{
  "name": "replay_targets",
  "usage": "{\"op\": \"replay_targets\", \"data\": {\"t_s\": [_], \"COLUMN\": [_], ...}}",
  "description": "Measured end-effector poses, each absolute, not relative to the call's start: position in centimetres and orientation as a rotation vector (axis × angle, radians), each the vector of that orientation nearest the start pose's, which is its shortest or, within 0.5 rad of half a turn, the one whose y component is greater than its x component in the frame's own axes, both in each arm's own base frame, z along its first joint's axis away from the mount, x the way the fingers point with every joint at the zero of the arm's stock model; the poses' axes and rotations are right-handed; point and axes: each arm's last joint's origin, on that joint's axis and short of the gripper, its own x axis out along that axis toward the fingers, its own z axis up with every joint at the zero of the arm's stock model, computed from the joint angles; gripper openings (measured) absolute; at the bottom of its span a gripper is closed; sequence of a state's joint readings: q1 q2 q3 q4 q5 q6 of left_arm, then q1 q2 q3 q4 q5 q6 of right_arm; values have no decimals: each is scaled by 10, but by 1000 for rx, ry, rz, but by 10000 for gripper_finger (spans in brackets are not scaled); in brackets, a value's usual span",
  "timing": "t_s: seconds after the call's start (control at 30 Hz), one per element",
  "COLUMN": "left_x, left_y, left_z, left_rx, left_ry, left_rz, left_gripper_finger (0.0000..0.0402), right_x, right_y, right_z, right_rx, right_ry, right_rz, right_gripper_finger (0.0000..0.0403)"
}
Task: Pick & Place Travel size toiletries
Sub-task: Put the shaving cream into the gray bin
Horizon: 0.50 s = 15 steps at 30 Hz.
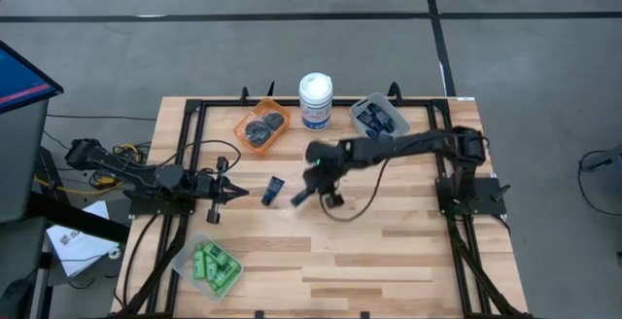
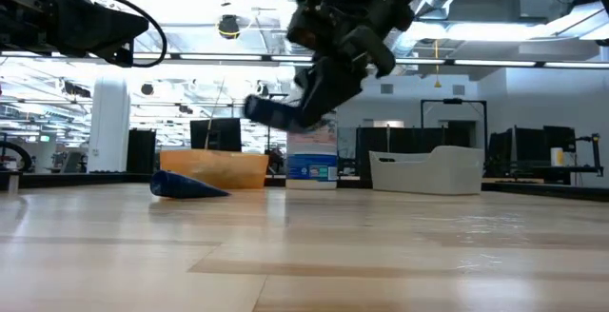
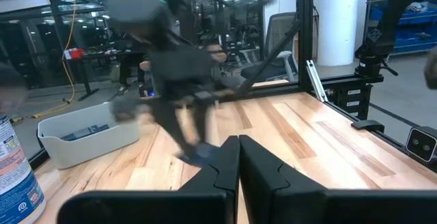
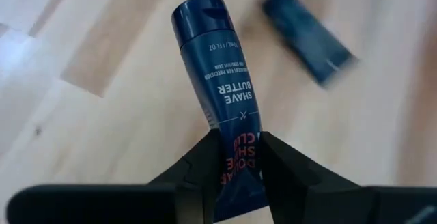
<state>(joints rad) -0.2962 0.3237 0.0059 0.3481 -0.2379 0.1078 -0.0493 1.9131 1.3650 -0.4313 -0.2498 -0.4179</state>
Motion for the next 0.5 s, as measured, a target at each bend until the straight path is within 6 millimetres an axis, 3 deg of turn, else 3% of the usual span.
{"op": "replay_targets", "data": {"t_s": [0.27,0.5], "left_x": [114,114], "left_y": [-28,-28], "left_z": [172,172], "left_rx": [97,96], "left_ry": [-40,-44], "left_rz": [-56,-56], "left_gripper_finger": [1,1], "right_x": [350,282], "right_y": [-79,-130], "right_z": [236,257], "right_rx": [-168,-80], "right_ry": [968,922], "right_rz": [162,-68], "right_gripper_finger": [87,87]}}
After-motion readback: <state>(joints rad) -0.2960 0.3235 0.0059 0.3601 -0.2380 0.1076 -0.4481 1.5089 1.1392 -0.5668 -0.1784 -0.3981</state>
